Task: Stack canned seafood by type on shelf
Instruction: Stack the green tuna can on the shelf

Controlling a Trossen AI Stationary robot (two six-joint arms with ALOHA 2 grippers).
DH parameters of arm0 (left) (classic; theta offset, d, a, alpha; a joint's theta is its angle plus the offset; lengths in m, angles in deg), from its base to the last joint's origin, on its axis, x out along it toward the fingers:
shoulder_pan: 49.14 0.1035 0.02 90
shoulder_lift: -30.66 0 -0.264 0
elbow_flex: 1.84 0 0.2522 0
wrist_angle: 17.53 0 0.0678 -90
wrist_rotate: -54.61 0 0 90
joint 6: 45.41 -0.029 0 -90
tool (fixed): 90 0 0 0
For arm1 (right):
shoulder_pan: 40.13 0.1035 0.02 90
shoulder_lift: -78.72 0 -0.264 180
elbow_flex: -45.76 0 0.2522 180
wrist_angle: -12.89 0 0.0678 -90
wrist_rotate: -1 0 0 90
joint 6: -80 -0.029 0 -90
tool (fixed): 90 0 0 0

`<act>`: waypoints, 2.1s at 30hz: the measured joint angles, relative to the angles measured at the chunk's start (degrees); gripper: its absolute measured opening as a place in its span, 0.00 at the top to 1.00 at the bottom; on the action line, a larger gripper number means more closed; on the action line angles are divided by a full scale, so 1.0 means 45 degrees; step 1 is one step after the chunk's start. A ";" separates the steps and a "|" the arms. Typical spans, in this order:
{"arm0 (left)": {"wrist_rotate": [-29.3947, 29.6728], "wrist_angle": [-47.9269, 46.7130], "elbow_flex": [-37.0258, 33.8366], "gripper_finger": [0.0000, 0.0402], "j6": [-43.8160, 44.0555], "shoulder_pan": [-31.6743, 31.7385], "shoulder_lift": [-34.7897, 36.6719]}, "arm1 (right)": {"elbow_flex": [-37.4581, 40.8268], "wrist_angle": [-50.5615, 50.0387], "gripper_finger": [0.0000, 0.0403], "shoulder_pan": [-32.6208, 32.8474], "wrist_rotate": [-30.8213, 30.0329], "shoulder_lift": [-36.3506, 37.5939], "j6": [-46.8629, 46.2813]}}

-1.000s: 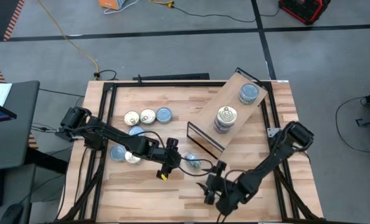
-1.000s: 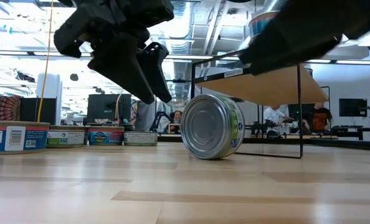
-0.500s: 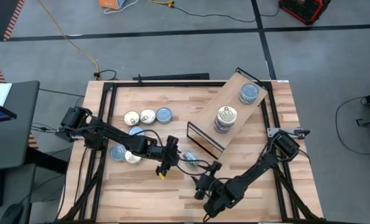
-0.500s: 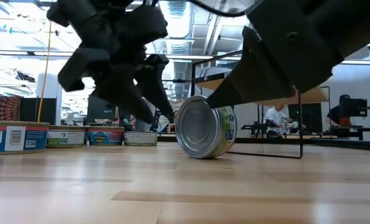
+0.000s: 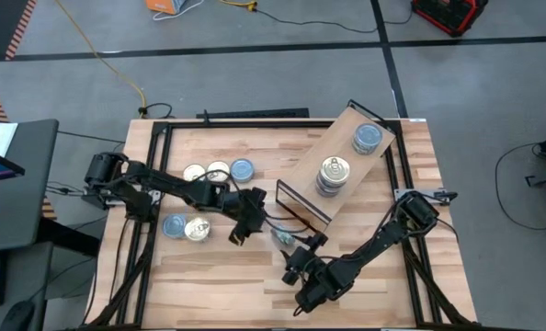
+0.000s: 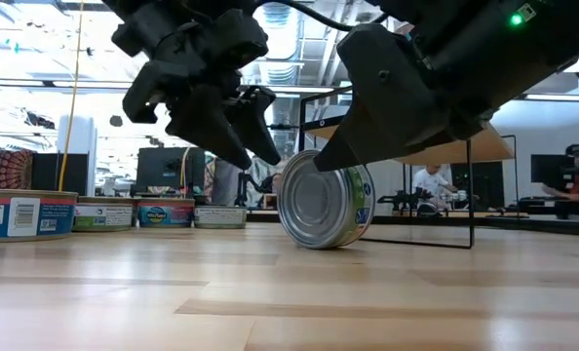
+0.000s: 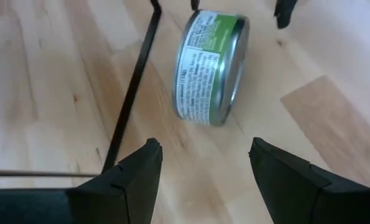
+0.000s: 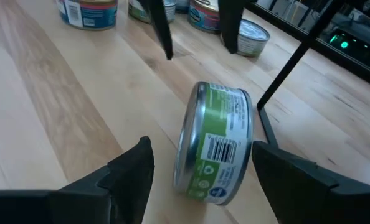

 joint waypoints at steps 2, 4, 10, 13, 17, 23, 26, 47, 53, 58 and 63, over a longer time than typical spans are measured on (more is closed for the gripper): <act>-0.0778 -0.0015 0.0000 0.41 -0.0012 0.0196 -0.0011 | 0.0000 -0.0080 0.25 0.0000 -0.0007 0.0000 -0.0004; -0.1247 0.0041 0.0000 0.41 -0.0016 0.0237 -0.0144 | 0.0000 -0.0211 0.25 -0.0060 -0.0004 0.0000 -0.0031; -0.1487 0.0435 -0.0010 0.41 0.0086 0.0151 -0.0206 | 0.0000 -0.0263 0.25 -0.0439 0.0689 0.0000 0.0051; -0.1483 0.0724 -0.0010 0.41 0.0104 0.0013 -0.0223 | 0.0000 -0.0263 0.25 -0.0675 0.1054 0.0000 0.0448; -0.1100 0.0726 0.0000 0.41 -0.0300 -0.0182 -0.0219 | 0.0000 -0.0265 0.29 -0.1040 0.1621 0.0000 0.0756; -0.0584 0.0180 0.0000 0.41 -0.0435 -0.0263 -0.0092 | 0.0000 -0.0249 0.53 -0.1057 0.1683 0.0000 0.1388; -0.0712 0.0292 0.0000 0.41 -0.0177 -0.0263 0.0050 | 0.0000 -0.0288 0.61 -0.0829 0.1774 0.0005 0.1967; -0.2248 0.9037 -0.3118 0.41 0.3268 -0.0278 0.2152 | -0.0136 -0.0687 0.60 0.0255 -0.0796 0.6958 1.0097; -0.0770 0.8941 -0.3118 0.41 0.3906 -0.0278 0.2152 | -0.0141 -0.0619 0.59 -0.0817 -0.1113 0.9119 1.3318; -0.0760 0.8932 -0.3118 0.41 0.3951 -0.0278 0.2152 | -0.0141 -0.3448 0.59 -0.2116 -0.1600 1.0833 1.3950; -0.0333 0.7996 -0.3118 0.41 0.3585 -0.0278 0.2147 | -0.0141 -0.6515 0.59 -0.4092 -0.1518 1.2083 1.3195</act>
